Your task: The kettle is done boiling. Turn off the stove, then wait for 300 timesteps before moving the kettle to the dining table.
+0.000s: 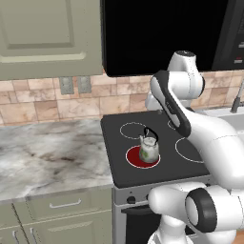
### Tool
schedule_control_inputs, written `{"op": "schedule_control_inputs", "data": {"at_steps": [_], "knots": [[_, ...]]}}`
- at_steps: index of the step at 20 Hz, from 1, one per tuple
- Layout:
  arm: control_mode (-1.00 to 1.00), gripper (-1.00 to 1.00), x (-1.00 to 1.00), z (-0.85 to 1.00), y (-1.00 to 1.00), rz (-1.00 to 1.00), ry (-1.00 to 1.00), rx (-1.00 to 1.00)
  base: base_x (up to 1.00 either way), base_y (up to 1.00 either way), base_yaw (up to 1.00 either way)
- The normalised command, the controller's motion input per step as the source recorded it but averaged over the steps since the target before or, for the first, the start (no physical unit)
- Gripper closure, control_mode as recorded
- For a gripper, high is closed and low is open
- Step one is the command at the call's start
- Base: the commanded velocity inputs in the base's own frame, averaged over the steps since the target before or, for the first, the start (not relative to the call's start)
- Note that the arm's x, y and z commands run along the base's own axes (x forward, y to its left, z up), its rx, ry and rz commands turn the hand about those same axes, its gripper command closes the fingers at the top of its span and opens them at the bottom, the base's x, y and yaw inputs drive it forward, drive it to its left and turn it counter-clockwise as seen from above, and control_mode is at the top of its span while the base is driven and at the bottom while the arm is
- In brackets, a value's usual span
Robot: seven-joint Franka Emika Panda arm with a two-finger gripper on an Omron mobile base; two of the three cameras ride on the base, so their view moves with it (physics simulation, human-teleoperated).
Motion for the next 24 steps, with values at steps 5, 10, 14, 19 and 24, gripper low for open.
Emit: {"op": "schedule_control_inputs", "data": {"at_steps": [5,10,14,19,24], "knots": [[-1.0,-1.0,0.0,0.0,0.0,0.0,0.0,0.0,0.0,0.0,0.0],[-1.0,-1.0,-0.08,0.0,0.0,0.0,0.0,0.0,0.0,0.0,0.0],[-1.0,-1.0,-0.07,0.0,0.0,0.0,0.0,0.0,0.0,0.0,0.0],[-1.0,-1.0,0.0,0.0,0.0,0.0,0.0,0.0,0.0,0.0,0.0],[-1.0,-1.0,0.0,0.0,-0.01,0.0,0.0,0.0,0.0,0.0,0.0]]}}
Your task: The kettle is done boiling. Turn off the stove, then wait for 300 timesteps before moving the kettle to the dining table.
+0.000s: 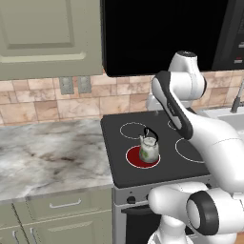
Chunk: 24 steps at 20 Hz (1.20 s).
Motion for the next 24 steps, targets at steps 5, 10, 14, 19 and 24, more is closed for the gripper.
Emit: {"op": "schedule_control_inputs", "data": {"at_steps": [5,10,14,19,24], "knots": [[1.0,-1.0,0.0,0.0,-0.08,-0.01,-0.01,0.01,0.0,-0.09,-0.01],[1.0,-1.0,0.0,0.0,0.0,0.0,0.0,0.0,0.0,-0.46,-0.03],[1.0,-1.0,0.0,0.0,0.0,0.0,0.0,0.0,0.0,-0.5,-0.07],[1.0,-1.0,0.0,0.0,0.0,0.0,0.0,0.0,0.02,-0.48,-0.03],[1.0,-1.0,0.0,0.0,0.0,0.0,0.0,0.0,0.07,-0.46,0.0]]}}
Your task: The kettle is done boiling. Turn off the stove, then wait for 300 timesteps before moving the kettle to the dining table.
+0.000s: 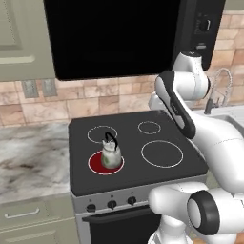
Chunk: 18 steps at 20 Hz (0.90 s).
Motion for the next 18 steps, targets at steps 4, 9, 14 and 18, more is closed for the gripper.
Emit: {"op": "schedule_control_inputs", "data": {"at_steps": [4,9,14,18], "knots": [[1.0,-1.0,0.0,0.0,0.0,0.0,0.0,0.0,0.1,-0.44,0.0],[1.0,-1.0,0.0,0.0,0.0,0.0,0.0,0.0,0.12,-0.38,0.0],[1.0,-1.0,0.0,0.0,0.0,0.0,0.0,0.0,0.11,-0.41,0.0],[1.0,-1.0,0.0,0.0,0.0,0.0,0.0,0.0,0.02,-0.1,0.0]]}}
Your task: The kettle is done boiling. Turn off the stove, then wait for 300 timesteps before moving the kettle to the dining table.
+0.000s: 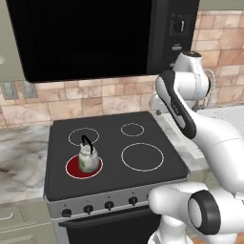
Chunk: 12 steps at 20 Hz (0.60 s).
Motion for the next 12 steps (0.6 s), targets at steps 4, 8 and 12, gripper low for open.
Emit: {"op": "schedule_control_inputs", "data": {"at_steps": [4,8,12], "knots": [[-1.0,-1.0,-0.09,0.0,0.0,0.0,-0.04,0.0,0.0,0.0,0.0],[-1.0,-1.0,-0.25,0.0,0.26,0.0,-0.12,-0.01,0.0,0.0,0.0],[-1.0,-1.0,-0.19,0.0,0.54,0.0,-0.11,-0.04,0.0,0.0,0.0]]}}
